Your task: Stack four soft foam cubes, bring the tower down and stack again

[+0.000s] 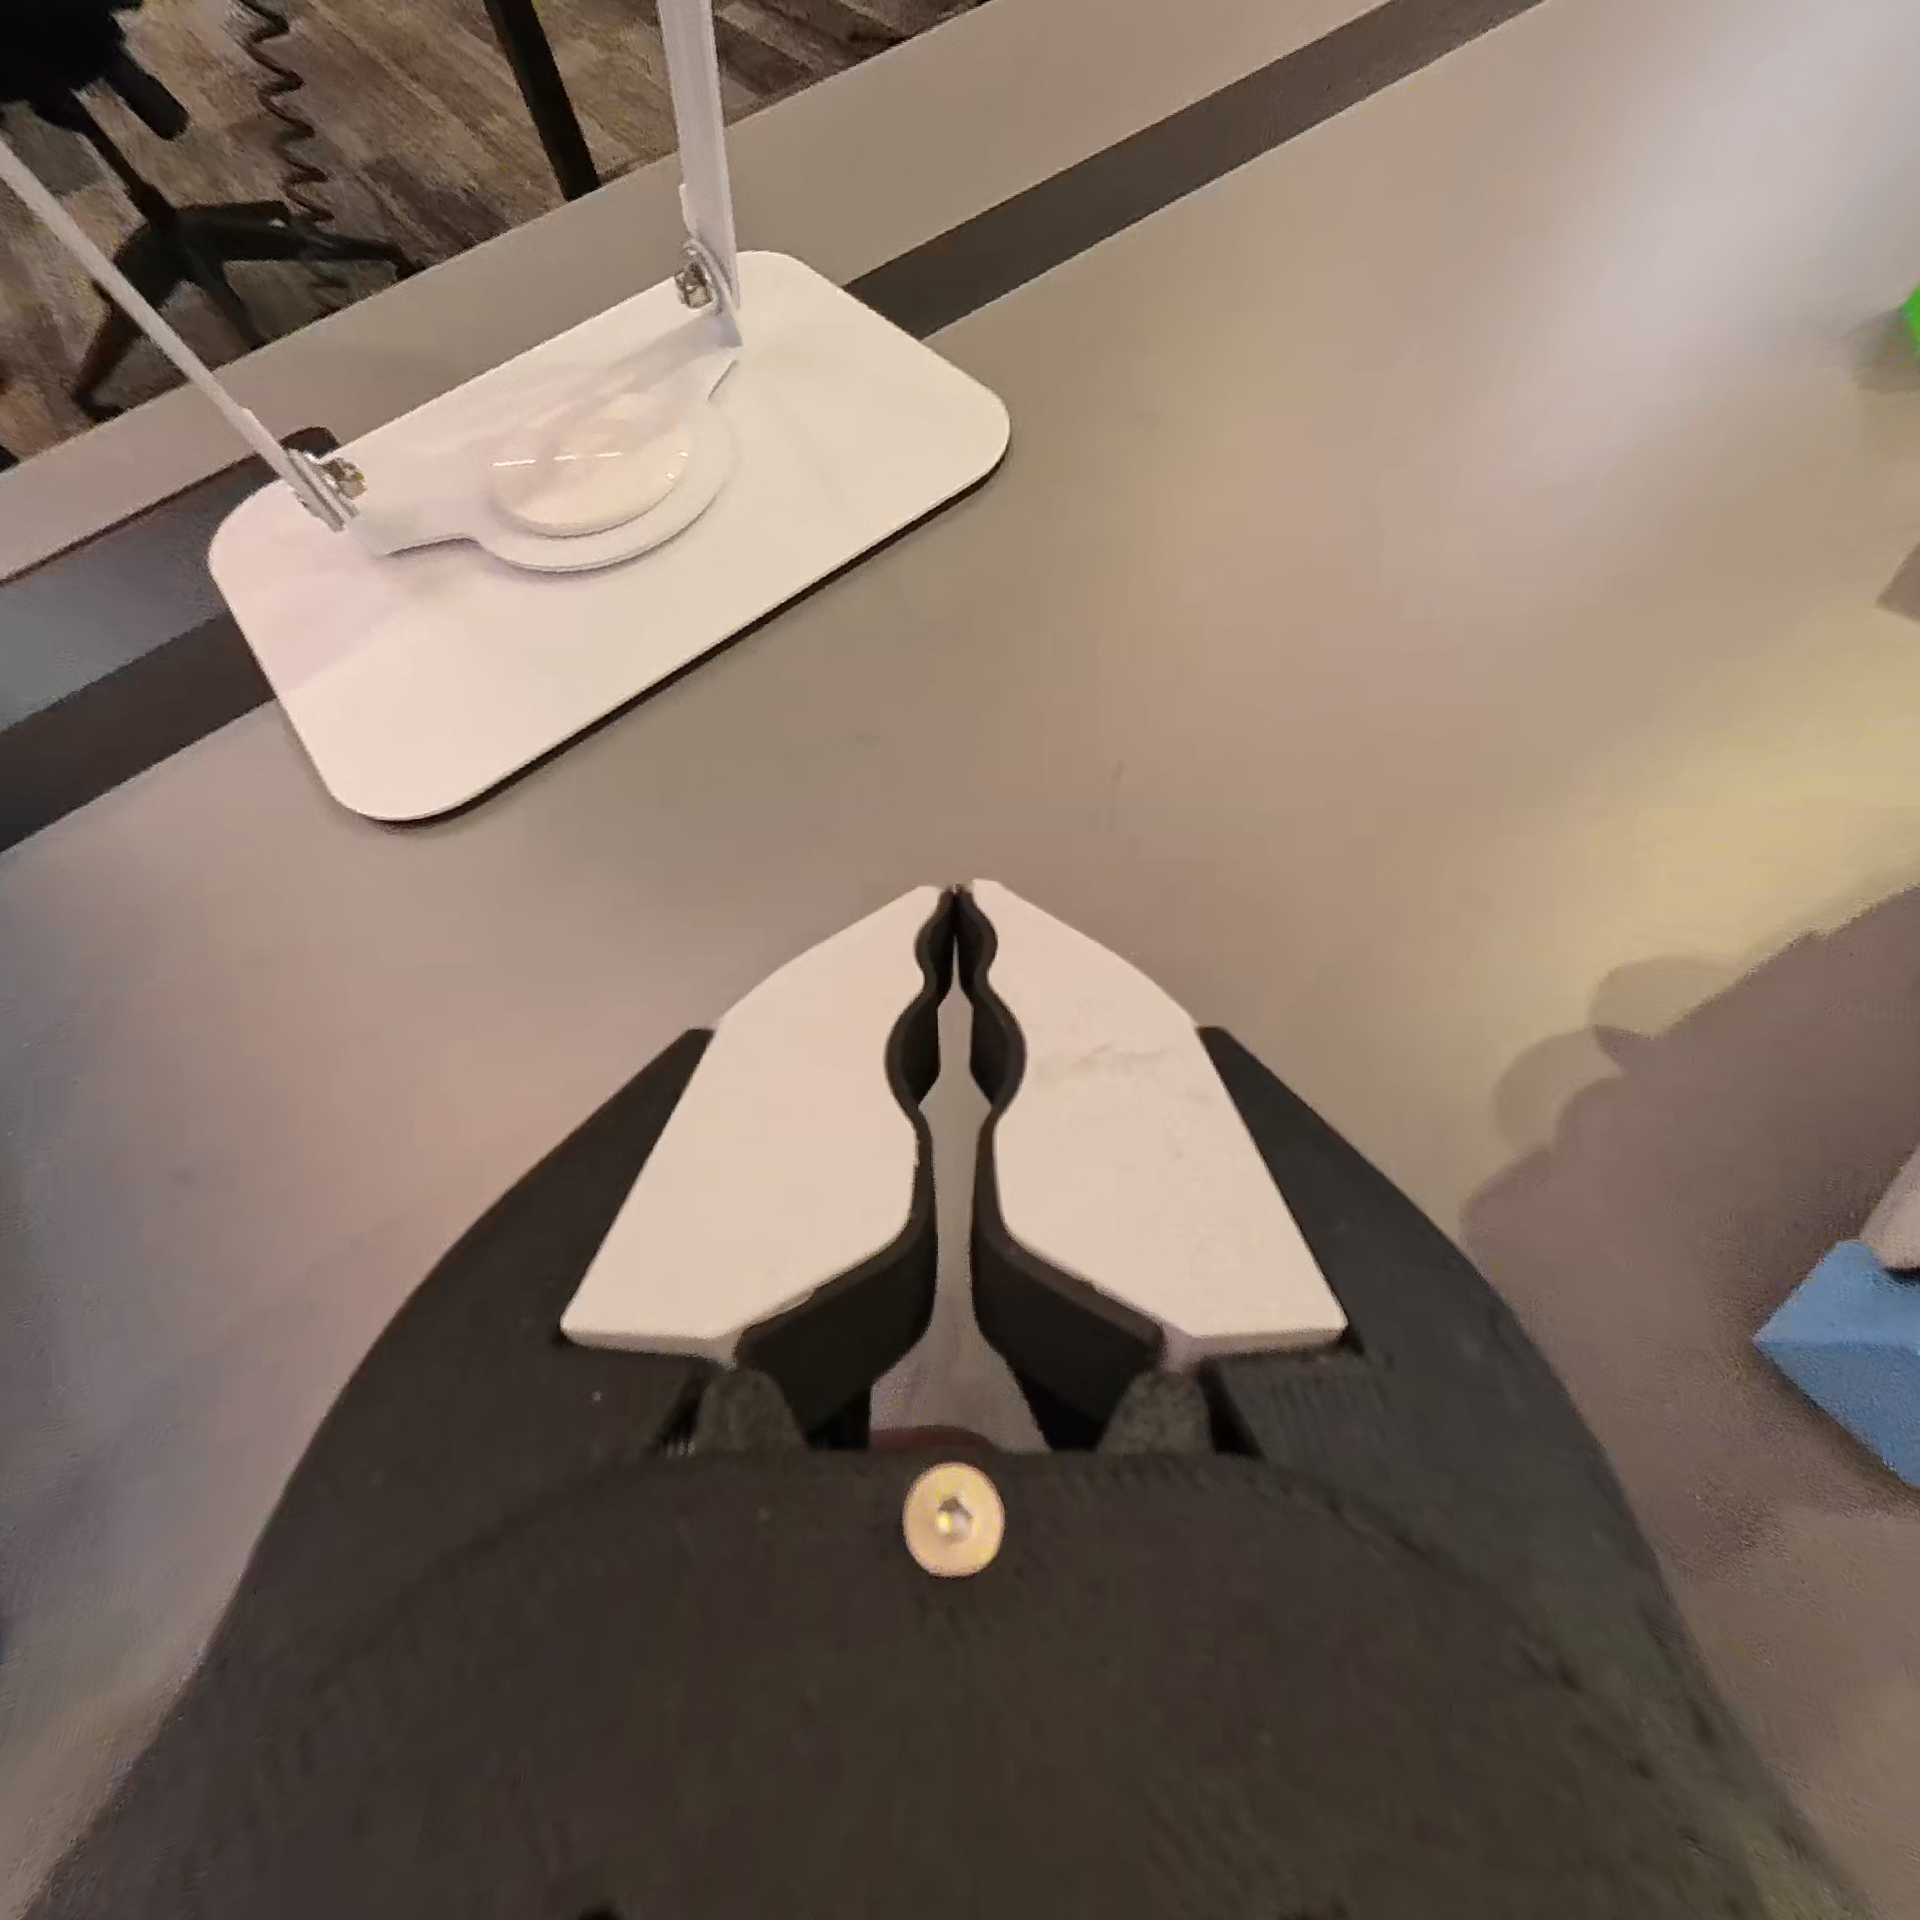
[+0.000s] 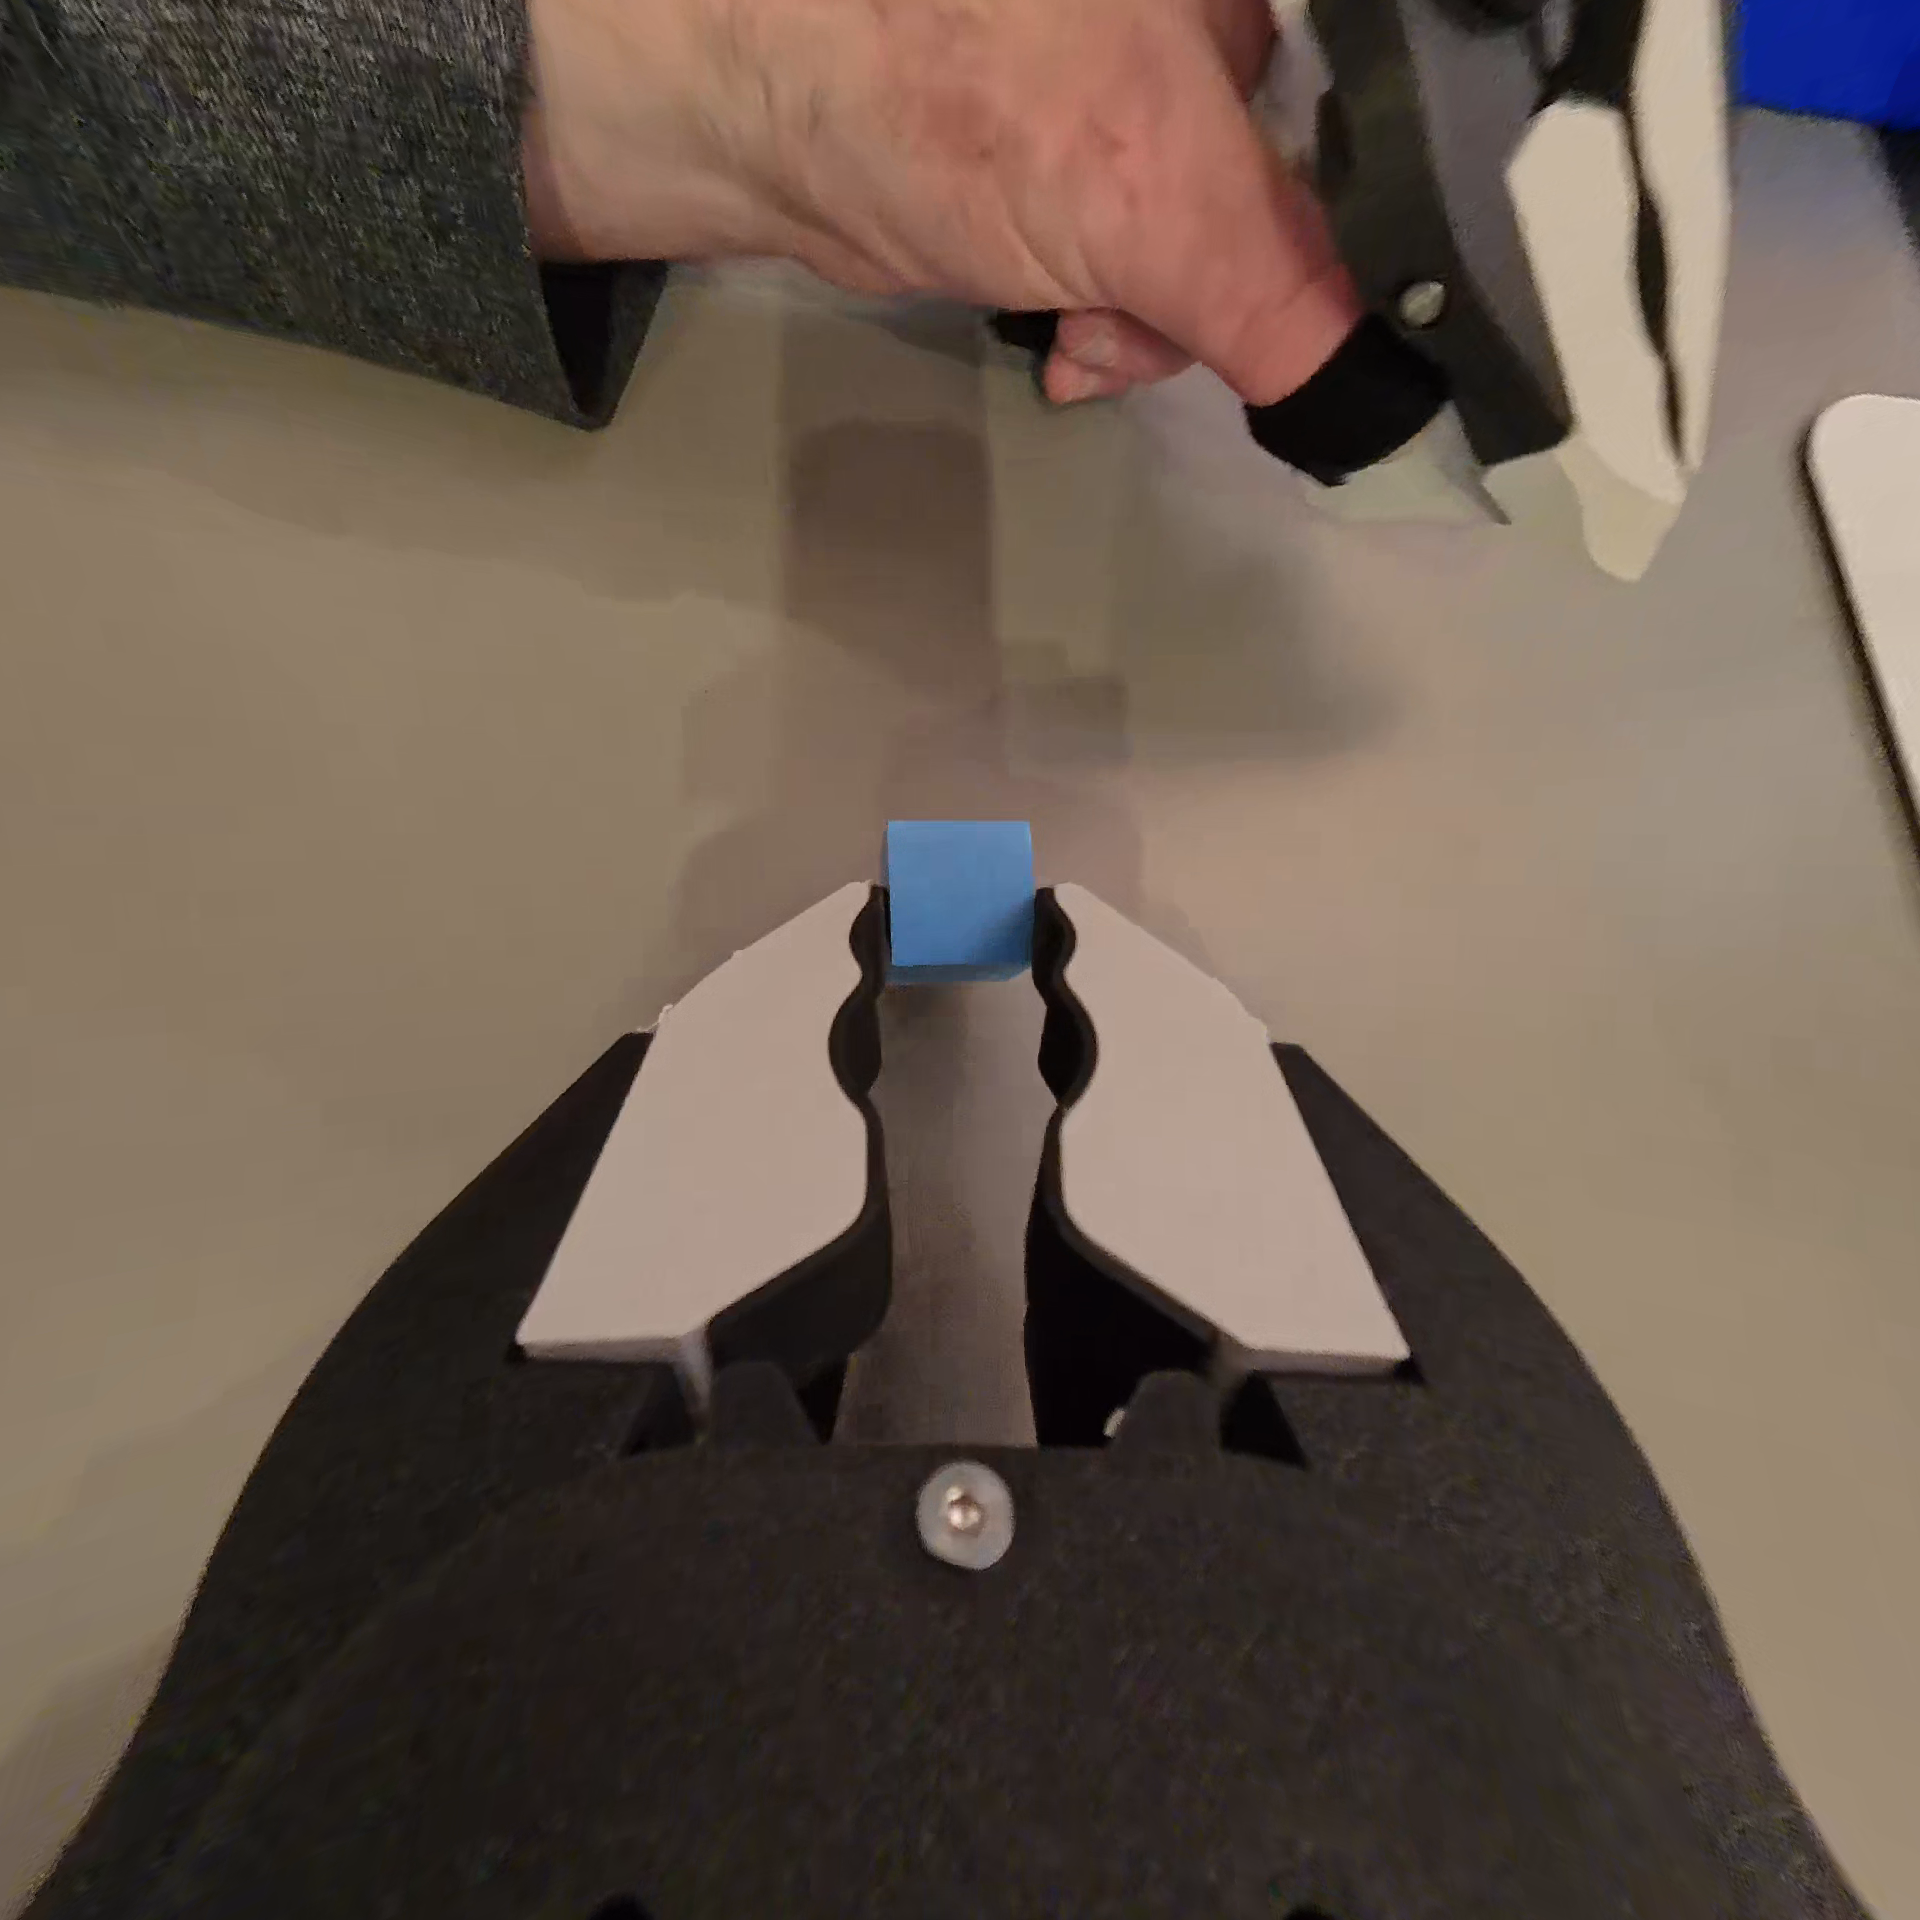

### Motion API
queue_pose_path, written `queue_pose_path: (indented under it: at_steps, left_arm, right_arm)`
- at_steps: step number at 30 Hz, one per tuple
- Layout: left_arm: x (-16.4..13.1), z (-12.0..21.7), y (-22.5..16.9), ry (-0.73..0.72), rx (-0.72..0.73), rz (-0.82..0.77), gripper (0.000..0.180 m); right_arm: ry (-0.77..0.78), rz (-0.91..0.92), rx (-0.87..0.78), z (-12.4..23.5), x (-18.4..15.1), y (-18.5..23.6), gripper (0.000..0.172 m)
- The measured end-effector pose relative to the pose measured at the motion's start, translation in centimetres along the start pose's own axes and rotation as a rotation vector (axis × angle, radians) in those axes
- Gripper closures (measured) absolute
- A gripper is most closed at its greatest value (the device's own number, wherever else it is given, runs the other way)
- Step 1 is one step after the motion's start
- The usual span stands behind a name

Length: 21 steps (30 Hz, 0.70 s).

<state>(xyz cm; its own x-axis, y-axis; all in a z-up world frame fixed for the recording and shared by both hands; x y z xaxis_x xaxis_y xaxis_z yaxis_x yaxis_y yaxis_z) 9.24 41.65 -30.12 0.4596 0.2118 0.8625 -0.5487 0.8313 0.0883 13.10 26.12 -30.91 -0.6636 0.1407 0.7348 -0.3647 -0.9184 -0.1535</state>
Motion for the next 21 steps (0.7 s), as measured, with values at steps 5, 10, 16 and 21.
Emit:
queue_pose_path:
  at_steps: [5, 10, 16, 21]
  left_arm:
    - [-0.2, -0.4, -0.3, 0.001, -0.026, 0.011, 0.18]
    - [-0.3, -0.5, -0.4, 0.009, -0.025, -0.009, 0.18]
    - [-0.2, -0.5, -0.1, -0.001, -0.025, 0.02, 0.18]
    - [-0.3, -0.7, -0.3, 0.015, -0.018, -0.009, 0.18]
  right_arm:
    - [0.05, -0.001, 0.013, -1.2, -0.7, 0.4, 0.145]
    - [0.073, 0.008, 0.0, 0.5, -1.1, 0.4, 0.122]
    - [0.127, -0.026, -0.139, 9.3, -5.8, -3.5, 0.118]
    - [0.269, -0.015, -0.154, 13.6, -11.8, -5.9, 0.123]
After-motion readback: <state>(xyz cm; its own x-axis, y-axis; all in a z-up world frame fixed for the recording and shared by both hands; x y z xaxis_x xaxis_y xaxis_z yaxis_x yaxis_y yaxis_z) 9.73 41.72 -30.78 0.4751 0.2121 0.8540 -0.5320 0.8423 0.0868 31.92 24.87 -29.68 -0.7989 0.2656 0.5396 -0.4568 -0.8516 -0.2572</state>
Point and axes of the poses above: each gripper's, where its closed fingertips meet, z back along the fingers, x out of its top, y = z × x across the jaws, the point moved 2 cm from there along z, back along the fingers, and after that the axes turned 3 degrees about -y, right-handed, at the moved point
